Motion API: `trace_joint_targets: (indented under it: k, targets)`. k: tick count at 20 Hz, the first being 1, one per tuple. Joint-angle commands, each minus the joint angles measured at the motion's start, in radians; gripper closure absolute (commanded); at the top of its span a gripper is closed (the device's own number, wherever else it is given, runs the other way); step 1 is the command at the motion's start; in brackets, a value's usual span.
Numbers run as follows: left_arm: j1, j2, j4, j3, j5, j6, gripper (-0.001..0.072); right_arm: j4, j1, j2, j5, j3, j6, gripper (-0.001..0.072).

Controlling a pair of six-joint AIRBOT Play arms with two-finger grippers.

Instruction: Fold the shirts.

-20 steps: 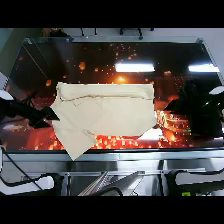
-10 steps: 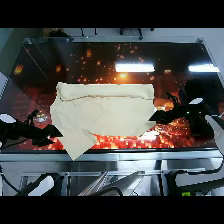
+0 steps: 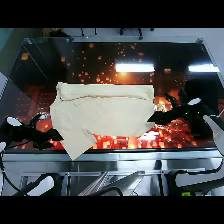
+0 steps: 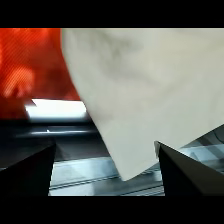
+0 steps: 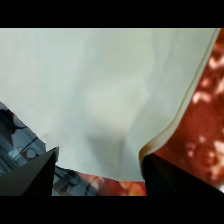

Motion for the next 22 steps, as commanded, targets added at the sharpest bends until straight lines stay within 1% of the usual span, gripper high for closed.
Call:
trace_joint_targets:
  k: [1,4,6,7,8,9,10,14,17,18,19,22]
  targets:
    - [-0.052,-0.044,0.003,-0.011,0.073,0.0,0.0017,-0.02,-0.008,0.0,0.002,0.0,-0.002,0.0138]
    - [-0.123,-0.081,-0.055,-0.011,0.116,0.005,0.0021,-0.019,-0.04,0.002,0.006,0.0,0.011,0.0139]
    - [-0.16,-0.087,-0.113,-0.01,0.152,0.034,0.0266,-0.02,-0.054,0.002,0.011,0.0,0.011,0.0138]
    - [-0.177,-0.086,-0.118,-0.01,0.171,0.037,0.0358,-0.019,-0.053,0.002,0.014,0.0,0.01,0.0138]
    - [-0.187,-0.086,-0.117,-0.01,0.179,0.037,0.0485,-0.019,-0.046,0.0,0.015,0.0,0.01,0.0138]
    - [-0.187,-0.086,-0.117,-0.01,0.177,0.038,0.0651,-0.019,-0.034,0.0,0.015,-0.002,0.01,0.0138]
    - [-0.187,-0.086,-0.117,-0.01,0.169,0.038,0.0689,-0.019,-0.021,0.0,0.014,-0.006,0.01,0.0138]
    - [-0.178,-0.085,-0.117,0.007,0.113,0.038,0.0689,-0.018,0.023,-0.007,0.019,-0.008,0.01,0.0138]
    - [-0.178,-0.085,-0.117,0.05,0.063,0.037,0.0689,-0.006,0.029,-0.006,0.082,-0.008,0.01,0.0141]
    - [-0.179,-0.085,-0.117,0.063,0.049,0.037,0.0689,-0.008,0.027,-0.005,0.098,-0.007,0.01,0.0162]
    - [-0.181,-0.085,-0.118,0.074,0.04,0.037,0.0689,-0.008,0.02,-0.002,0.106,-0.005,0.01,0.0244]
    - [-0.181,-0.085,-0.117,0.092,0.017,0.037,0.0689,-0.008,-0.033,0.031,0.109,0.016,0.01,0.0246]
